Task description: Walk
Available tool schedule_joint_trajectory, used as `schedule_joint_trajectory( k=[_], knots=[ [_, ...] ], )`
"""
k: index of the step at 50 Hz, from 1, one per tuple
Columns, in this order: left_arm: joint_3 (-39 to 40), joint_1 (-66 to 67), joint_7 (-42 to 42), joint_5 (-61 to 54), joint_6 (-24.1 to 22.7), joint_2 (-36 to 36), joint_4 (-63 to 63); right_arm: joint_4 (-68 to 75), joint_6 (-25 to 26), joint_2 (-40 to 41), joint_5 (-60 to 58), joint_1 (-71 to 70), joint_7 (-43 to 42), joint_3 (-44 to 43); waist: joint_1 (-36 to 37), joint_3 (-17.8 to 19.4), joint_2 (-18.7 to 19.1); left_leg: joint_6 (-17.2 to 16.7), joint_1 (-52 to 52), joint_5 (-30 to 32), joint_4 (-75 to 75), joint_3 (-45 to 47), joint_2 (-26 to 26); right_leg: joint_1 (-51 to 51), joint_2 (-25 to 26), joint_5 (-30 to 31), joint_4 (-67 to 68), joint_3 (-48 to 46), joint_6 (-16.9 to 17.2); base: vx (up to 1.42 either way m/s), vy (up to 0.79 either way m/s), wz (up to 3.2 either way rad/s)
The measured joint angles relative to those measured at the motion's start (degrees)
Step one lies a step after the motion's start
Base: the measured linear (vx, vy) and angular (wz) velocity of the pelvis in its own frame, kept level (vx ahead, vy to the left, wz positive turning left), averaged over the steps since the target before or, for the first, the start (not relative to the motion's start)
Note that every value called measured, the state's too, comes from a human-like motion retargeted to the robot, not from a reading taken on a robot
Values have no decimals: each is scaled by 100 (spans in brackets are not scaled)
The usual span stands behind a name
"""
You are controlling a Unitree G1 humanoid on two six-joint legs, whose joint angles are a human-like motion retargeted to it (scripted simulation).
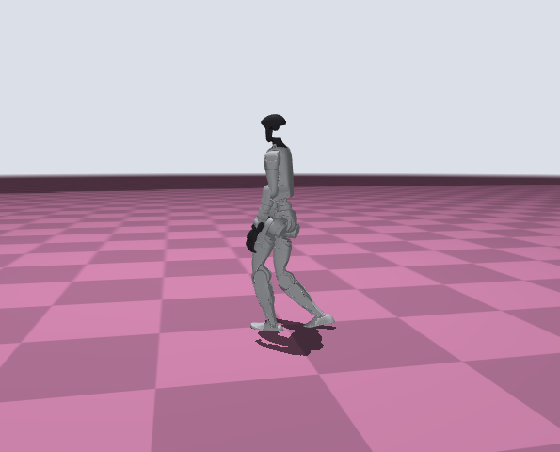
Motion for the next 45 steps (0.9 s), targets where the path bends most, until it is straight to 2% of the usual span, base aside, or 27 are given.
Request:
schedule_joint_trajectory(
  k=[3, 5, 8, 10, 13, 15, 20, 22, 23, 26, 30, 35, 37, 41, 43, 45],
  knots=[
    [-52, -24, 15, -42, 1, 6, -23, 156, 18, -32, 70, 180, 112, -9, -138, 54, -170, 141, 360, -73, -66, 14, -320, -281, -352, 675, 1192, 43, 313, 0, 0, 0],
    [-56, -145, -23, -57, 15, 43, -47, 211, 31, -86, 126, 162, 207, -52, -195, 131, -239, 219, 793, 26, -542, 5, -480, -623, -607, 1142, 1966, 63, 386, 0, 0, 0],
    [-63, -250, -7, -39, 49, 83, -70, 209, 33, -132, 157, 172, 239, -110, -312, 193, -200, 264, 1264, -40, -850, -17, -542, -1154, -920, 1210, 2750, -46, 164, 1, 1, -7],
    [-69, -273, 35, -27, 85, 92, -76, 176, 20, -140, 183, 219, 211, -153, -408, 222, -203, 265, 1519, -119, -923, -18, -602, -1490, -1148, 955, 3007, -118, -44, 0, 0, 0],
    [-24, -409, 90, -43, 152, 111, -64, 117, 23, -171, 266, 188, 148, -220, -478, 303, -80, 210, 2056, -76, -1405, -92, -543, -1944, -1160, 576, 2681, -261, -270, 0, 0, 0],
    [26, -536, 128, -75, 190, 125, -45, 93, 34, -188, 328, 120, 111, -257, -488, 363, 106, 154, 2460, -1, -1859, -161, -381, -2143, -957, 450, 2080, -432, -338, 0, 0, 0],
    [19, -664, 223, -76, 165, 110, -4, 96, 44, -157, 396, 128, 10, -324, -489, 381, 367, 87, 3089, 74, -2485, -268, -161, -2374, -375, 551, 48, -541, -114, 0, -2, 12],
    [-16, -659, 231, -41, 119, 94, -14, 97, 38, -127, 385, 183, -10, -334, -481, 357, 359, 71, 3193, 27, -2479, -285, -180, -2453, -212, 580, -615, -402, 22, -1, -3, 23],
    [-23, -716, 210, -23, 88, 105, -8, 103, 35, -122, 381, 150, 1, -351, -438, 315, 493, 43, 3259, 30, -2596, -303, -23, -2374, 17, 722, -1189, -434, 49, 0, 0, 0],
    [-92, -673, 179, 61, 31, 56, -8, 99, 21, -74, 343, 166, 7, -330, -390, 277, 510, 16, 3360, -119, -2414, -355, -13, -2381, 183, 758, -1596, -296, 115, 0, -1, 6],
    [-174, -494, 88, 184, 0, -15, 73, 108, 11, -40, 301, 95, 0, -296, -328, 264, 588, -53, 3421, -473, -1738, -504, 59, -2191, 345, 907, -1507, -280, 68, 0, 0, 0],
    [-225, -128, -41, 350, 9, -72, 237, 68, -23, -30, 261, -12, -119, -250, -245, 312, 804, -347, 3192, -837, 93, -592, 337, -1741, 644, 1002, -1039, -352, -97, 0, 0, 0],
    [-220, 28, -86, 424, 16, -73, 285, 10, -42, -31, 238, -57, -184, -229, -188, 315, 955, -569, 2907, -746, 1158, -567, 576, -1541, 851, 979, -960, -426, -211, 0, 0, 0],
    [-174, 207, -148, 543, 50, -49, 262, -207, -68, -93, 195, -215, -326, -205, 17, 274, 1314, -1006, 1952, -88, 3441, -468, 1244, -1189, 1364, 869, -1171, -569, -516, 0, 0, 0],
    [-152, 213, -150, 544, 78, -28, 200, -317, -74, -145, 175, -343, -406, -209, 143, 262, 1364, -983, 1401, 84, 4274, -366, 1518, -1045, 1486, 786, -1316, -557, -624, 0, 0, 0],
    [-143, 266, -107, 527, 87, -38, 141, -402, -85, -170, 150, -409, -505, -181, 273, 263, 1355, -818, 928, -56, 4842, -232, 1759, -939, 1527, 610, -1255, -516, -687, 0, 0, 0]
  ],
)
